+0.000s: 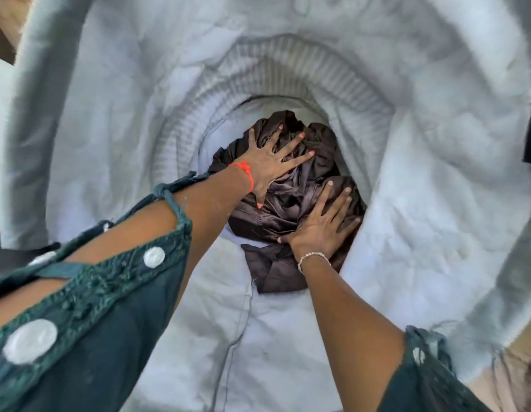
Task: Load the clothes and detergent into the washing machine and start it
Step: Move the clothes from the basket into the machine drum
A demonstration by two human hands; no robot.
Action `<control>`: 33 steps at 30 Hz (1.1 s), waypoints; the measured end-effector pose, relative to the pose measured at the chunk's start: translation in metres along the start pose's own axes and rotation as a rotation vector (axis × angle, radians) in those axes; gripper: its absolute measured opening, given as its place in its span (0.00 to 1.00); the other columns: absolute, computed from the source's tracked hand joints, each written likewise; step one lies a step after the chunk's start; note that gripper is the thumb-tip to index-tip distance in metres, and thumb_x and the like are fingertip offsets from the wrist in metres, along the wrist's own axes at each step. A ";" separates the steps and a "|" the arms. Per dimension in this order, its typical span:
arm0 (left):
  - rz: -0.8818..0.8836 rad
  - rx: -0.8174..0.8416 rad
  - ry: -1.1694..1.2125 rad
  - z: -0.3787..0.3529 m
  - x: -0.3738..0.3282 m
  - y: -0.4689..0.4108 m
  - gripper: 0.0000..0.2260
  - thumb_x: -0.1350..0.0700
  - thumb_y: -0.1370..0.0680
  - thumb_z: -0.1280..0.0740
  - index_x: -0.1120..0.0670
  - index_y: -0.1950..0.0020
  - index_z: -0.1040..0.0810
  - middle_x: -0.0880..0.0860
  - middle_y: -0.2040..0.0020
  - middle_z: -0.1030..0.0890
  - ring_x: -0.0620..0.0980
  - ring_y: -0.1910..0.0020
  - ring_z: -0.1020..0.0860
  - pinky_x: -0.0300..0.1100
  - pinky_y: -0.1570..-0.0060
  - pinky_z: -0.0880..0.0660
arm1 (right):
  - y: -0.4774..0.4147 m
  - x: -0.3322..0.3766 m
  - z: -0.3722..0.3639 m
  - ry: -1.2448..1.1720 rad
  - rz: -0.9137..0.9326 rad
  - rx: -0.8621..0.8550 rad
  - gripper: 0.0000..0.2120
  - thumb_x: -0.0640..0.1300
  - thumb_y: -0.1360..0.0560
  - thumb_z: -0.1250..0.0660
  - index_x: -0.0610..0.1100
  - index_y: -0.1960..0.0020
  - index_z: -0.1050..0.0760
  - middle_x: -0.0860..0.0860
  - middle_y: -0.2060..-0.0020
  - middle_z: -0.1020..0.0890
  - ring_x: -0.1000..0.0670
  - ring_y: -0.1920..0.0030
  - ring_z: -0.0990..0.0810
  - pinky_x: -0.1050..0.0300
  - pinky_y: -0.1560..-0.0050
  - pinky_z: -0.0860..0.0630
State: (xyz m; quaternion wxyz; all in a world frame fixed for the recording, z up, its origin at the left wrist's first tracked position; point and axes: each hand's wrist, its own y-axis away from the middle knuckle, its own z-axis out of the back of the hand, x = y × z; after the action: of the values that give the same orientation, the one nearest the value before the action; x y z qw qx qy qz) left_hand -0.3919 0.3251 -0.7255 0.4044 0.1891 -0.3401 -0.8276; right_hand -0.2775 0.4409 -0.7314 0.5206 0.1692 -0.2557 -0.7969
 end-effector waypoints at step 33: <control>0.042 -0.197 0.097 -0.039 -0.037 0.011 0.29 0.69 0.20 0.51 0.58 0.25 0.64 0.60 0.24 0.62 0.66 0.26 0.46 0.60 0.35 0.34 | -0.027 -0.014 -0.018 -0.041 0.348 -0.047 0.40 0.24 0.35 0.62 0.43 0.25 0.65 0.44 0.24 0.54 0.41 0.24 0.52 0.53 0.30 0.39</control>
State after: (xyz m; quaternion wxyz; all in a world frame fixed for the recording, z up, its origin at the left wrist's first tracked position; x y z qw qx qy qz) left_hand -0.3406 0.3339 -0.7431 0.4544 0.1810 -0.2413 -0.8382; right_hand -0.2825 0.4588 -0.7615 0.6490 0.0938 -0.2728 -0.7040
